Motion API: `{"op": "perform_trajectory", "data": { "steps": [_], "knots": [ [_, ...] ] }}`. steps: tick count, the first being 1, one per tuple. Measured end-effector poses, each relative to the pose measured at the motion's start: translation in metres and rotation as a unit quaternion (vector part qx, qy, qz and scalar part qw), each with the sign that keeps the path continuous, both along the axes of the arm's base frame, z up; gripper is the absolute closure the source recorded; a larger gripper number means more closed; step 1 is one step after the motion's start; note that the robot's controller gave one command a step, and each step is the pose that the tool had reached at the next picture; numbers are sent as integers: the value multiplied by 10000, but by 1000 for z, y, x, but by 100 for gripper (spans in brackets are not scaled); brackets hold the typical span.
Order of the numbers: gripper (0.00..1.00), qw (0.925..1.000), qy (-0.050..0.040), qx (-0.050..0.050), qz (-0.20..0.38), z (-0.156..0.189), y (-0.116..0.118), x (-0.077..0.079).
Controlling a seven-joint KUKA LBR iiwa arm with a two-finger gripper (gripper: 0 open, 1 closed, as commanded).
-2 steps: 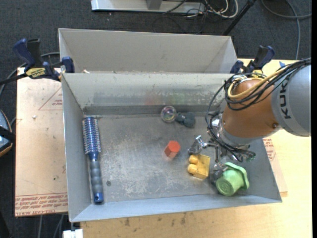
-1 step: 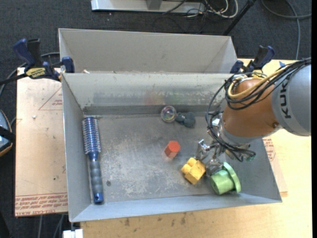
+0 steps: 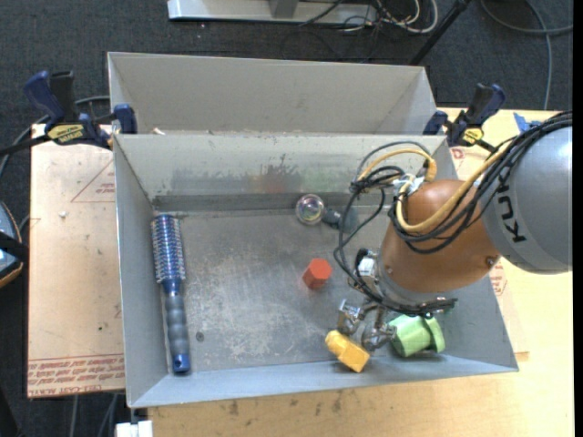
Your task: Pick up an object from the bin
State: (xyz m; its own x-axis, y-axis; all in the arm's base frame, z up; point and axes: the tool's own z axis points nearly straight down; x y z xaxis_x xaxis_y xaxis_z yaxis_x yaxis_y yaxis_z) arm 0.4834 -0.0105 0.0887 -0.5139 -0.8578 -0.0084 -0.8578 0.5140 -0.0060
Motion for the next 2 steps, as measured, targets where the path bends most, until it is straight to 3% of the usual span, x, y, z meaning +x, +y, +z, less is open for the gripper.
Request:
{"op": "perform_trajectory", "data": {
  "steps": [1,2],
  "knots": [
    [0,10000,7,0,-10,-1,-1,0],
    [0,9995,29,14,308,9,139,15]
  ]
}}
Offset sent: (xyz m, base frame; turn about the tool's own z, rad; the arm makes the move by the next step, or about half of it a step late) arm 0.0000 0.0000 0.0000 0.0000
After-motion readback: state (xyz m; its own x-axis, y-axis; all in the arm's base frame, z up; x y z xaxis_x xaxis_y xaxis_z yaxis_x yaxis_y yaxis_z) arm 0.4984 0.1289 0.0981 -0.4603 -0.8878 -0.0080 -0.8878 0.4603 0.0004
